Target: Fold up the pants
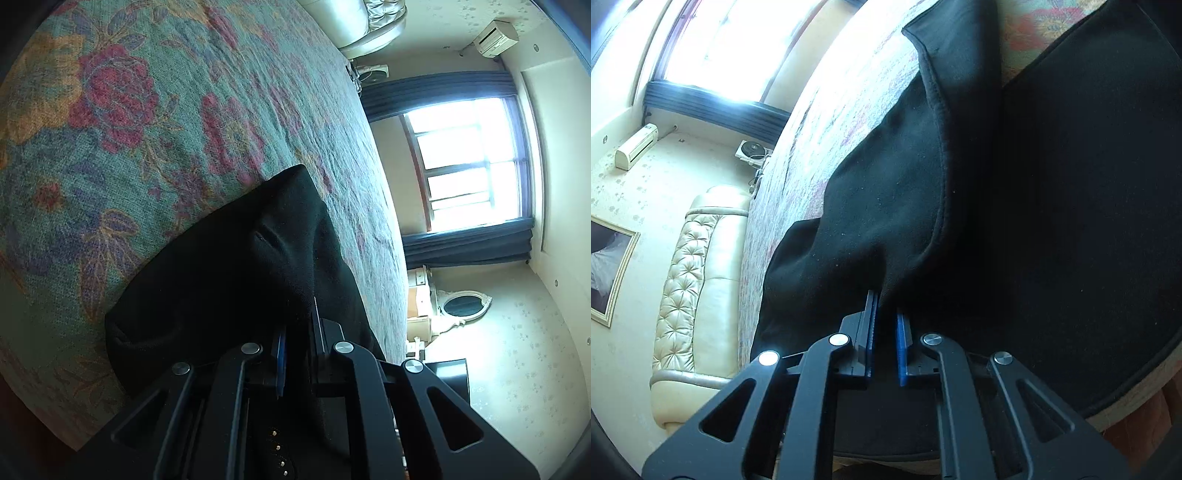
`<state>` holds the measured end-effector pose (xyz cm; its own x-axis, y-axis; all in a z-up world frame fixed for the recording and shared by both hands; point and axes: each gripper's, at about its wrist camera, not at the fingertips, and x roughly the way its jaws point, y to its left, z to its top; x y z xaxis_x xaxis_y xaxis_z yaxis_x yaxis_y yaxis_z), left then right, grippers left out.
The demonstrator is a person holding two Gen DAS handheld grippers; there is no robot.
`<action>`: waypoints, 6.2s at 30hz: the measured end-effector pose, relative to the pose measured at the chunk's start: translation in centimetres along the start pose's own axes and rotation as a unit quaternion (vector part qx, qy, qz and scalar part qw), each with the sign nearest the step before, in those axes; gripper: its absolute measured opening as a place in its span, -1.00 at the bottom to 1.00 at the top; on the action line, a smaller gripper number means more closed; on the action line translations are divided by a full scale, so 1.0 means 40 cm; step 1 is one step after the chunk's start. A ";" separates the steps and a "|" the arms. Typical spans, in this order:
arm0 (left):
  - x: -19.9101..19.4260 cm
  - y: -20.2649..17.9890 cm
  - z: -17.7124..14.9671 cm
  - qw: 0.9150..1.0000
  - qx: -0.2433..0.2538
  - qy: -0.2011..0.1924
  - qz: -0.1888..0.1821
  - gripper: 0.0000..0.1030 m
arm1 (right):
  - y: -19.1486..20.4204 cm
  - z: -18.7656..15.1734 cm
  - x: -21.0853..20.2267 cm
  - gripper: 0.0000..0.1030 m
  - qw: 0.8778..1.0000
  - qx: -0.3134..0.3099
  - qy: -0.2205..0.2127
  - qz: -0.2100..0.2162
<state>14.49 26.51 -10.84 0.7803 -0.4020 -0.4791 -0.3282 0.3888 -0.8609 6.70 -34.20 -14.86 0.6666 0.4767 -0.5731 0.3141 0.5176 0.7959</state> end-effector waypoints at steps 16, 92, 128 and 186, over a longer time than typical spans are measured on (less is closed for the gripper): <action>-0.155 -0.002 -0.036 1.000 0.024 -0.002 0.003 -0.83 | 0.003 -0.050 -0.163 -0.88 0.998 -0.027 0.006 0.063; 0.311 -0.355 -0.669 0.937 0.220 0.262 -0.075 0.33 | 0.205 0.533 0.092 0.17 0.892 -0.357 0.011 -0.276; 0.331 -0.457 -0.943 0.904 0.261 0.329 -0.077 0.33 | -0.214 0.473 -0.624 -0.80 0.964 -0.140 -0.156 -0.161; 0.204 -0.348 -0.669 0.949 0.231 0.217 -0.007 0.35 | -0.540 0.468 -0.606 0.01 1.000 -0.008 0.005 0.016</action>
<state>11.19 -4.37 -7.35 0.4580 -0.6736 -0.5801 0.0262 0.6625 -0.7486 -3.59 -70.24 -14.51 0.6690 0.4998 -0.5501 0.2825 0.5136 0.8102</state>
